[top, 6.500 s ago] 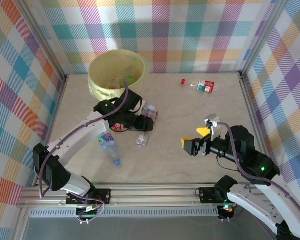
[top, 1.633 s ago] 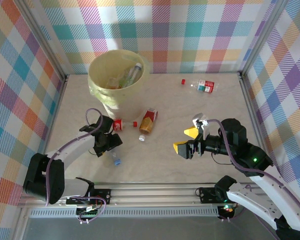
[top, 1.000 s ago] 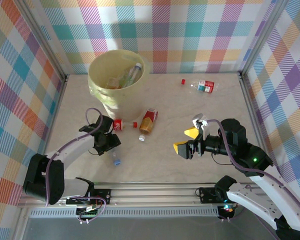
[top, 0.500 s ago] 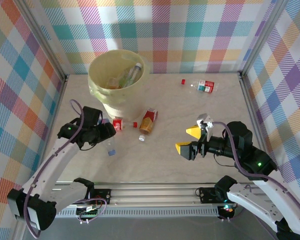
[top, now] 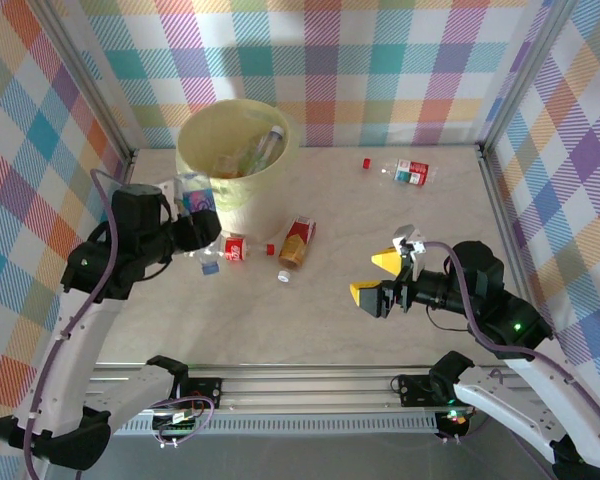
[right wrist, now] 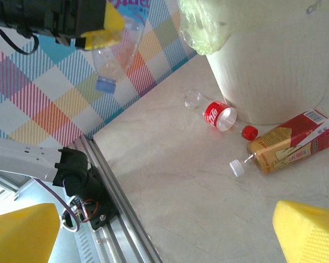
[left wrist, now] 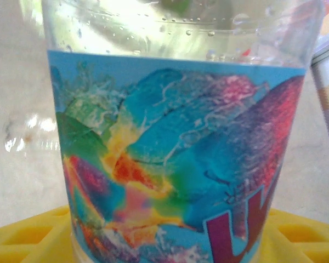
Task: Put the plastic bottles in the bin
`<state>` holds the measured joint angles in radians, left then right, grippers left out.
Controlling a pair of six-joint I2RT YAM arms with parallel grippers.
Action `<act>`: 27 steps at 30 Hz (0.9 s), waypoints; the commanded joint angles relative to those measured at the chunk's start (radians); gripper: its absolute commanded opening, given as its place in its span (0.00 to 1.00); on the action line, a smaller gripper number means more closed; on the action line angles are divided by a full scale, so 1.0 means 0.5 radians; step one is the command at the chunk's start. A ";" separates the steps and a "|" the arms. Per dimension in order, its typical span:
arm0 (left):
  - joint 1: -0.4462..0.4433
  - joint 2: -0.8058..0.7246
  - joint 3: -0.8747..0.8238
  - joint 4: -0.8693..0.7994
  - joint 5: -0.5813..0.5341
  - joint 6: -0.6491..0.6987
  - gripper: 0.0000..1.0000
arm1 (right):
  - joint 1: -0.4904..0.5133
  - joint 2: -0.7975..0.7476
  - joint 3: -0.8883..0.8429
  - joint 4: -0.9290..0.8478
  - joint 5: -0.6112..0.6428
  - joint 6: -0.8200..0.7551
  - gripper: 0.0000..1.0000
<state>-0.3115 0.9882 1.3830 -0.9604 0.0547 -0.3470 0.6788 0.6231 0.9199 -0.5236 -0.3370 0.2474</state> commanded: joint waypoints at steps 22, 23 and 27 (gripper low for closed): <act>0.022 1.082 1.219 0.503 -0.204 0.903 0.66 | -0.006 0.012 0.114 0.094 0.027 -0.035 1.00; 0.022 1.133 1.258 0.496 -0.220 0.931 0.66 | -0.006 0.013 0.114 0.089 0.030 -0.034 1.00; 0.025 1.333 1.406 0.458 -0.231 1.017 0.70 | -0.006 0.020 0.121 0.077 0.042 -0.035 1.00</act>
<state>-0.3111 1.6089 2.0335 -0.7563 -0.0349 0.0956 0.6788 0.6380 0.9447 -0.5049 -0.3244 0.2455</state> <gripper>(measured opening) 0.695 0.996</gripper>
